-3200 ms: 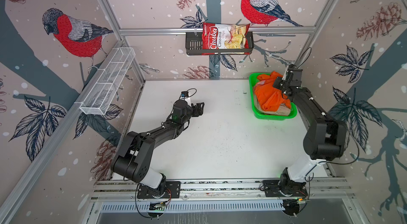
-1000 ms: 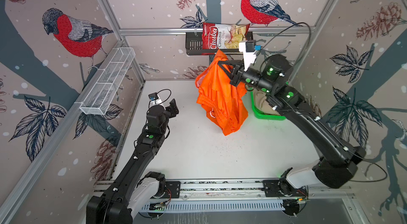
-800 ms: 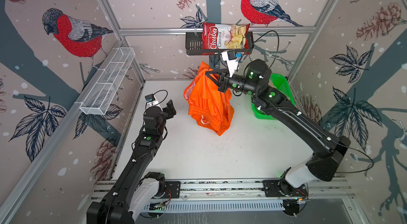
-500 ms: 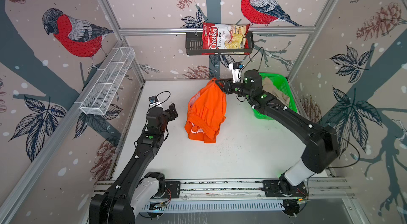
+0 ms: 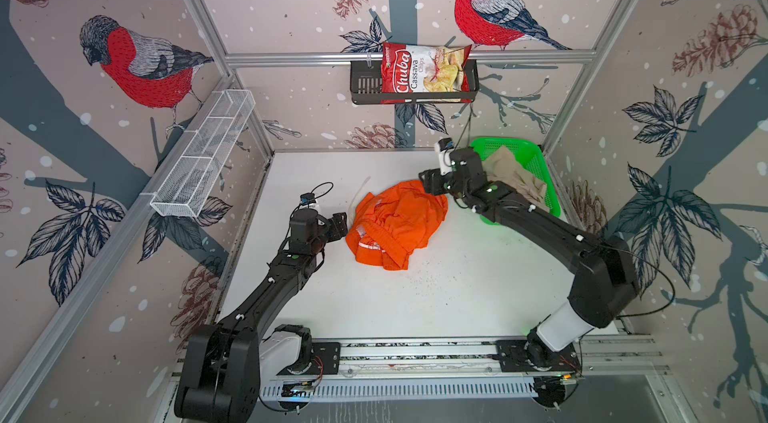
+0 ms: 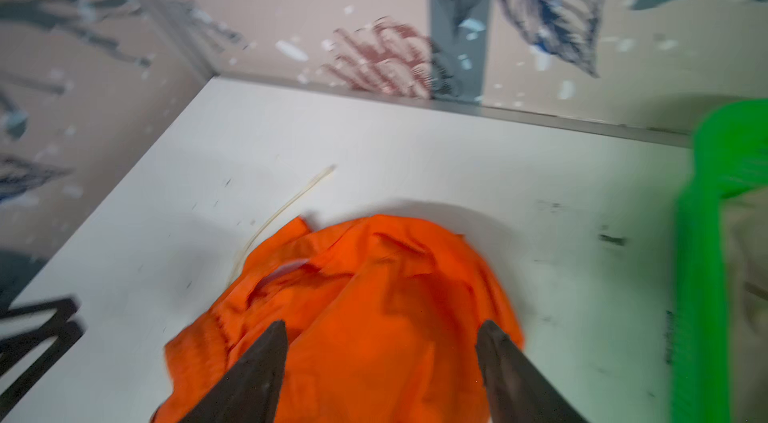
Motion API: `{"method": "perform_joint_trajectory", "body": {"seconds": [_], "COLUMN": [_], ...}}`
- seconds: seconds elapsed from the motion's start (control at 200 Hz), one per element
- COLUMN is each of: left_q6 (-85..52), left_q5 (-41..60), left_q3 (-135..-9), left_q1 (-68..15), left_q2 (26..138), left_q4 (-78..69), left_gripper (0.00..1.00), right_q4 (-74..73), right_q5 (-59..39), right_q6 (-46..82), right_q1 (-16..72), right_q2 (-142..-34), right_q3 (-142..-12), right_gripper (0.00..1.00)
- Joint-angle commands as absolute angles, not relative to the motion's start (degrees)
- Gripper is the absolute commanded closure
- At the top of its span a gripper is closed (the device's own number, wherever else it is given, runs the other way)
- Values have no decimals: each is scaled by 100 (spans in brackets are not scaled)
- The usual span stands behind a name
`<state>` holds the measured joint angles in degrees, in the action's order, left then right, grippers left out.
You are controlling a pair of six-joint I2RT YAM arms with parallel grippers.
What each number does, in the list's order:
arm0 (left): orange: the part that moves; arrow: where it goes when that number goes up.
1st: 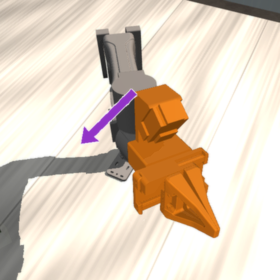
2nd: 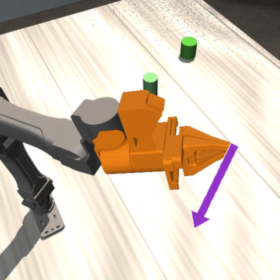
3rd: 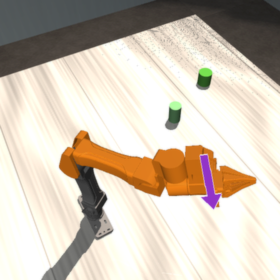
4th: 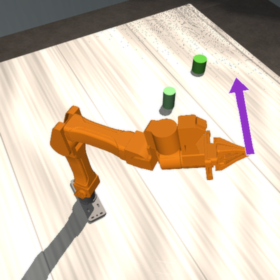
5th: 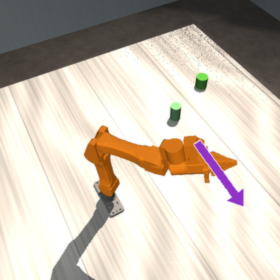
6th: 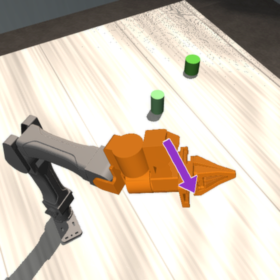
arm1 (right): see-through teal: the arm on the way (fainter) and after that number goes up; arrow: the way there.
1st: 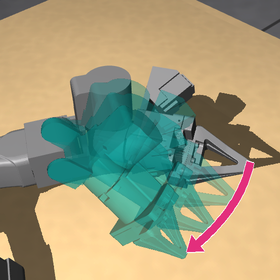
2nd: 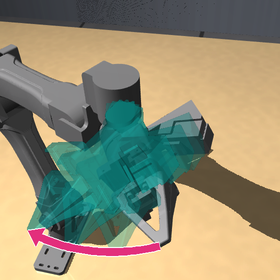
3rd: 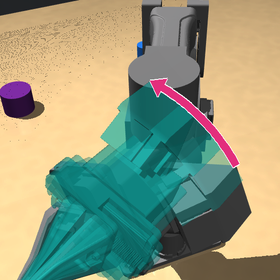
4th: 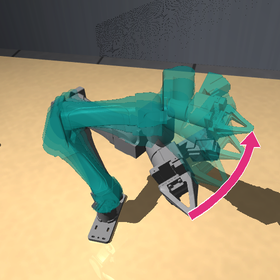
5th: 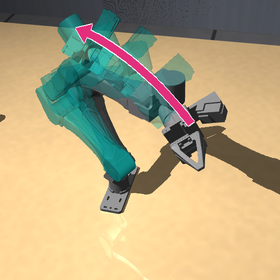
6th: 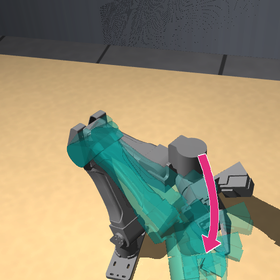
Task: Fold and stack the shorts
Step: 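Lower the orange shorts onto the table center and release with the right gripper, then grasp the shorts waistband with the right gripper and lift it up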
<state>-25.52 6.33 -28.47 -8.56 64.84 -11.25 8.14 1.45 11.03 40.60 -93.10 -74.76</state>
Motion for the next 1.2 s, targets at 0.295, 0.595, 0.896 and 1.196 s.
{"method": "perform_joint_trajectory", "body": {"seconds": [0.295, 0.595, 0.896, 1.196], "left_q6": [-3444, -3397, -3425, -3314], "left_q5": [104, 127, 210, 204], "left_q3": [-2517, -2430, -2189, -2180], "left_q1": [-498, -364, -362, -363], "left_q2": [6384, 6315, 6150, 6068], "left_q4": [-1351, -1389, -1807, -1814], "left_gripper": [23, 23, 23, 23], "right_q4": [862, 1124, 1483, 1205], "right_q5": [251, 464, 1427, 1583], "right_q6": [2421, 3254, 3387, 3313], "right_q1": [5465, 5840, 5967, 5922], "right_q2": [-11155, -12272, -12937, -13199], "right_q3": [-8535, -9619, -10037, -10055], "right_gripper": [25, 24, 25, 73]}}
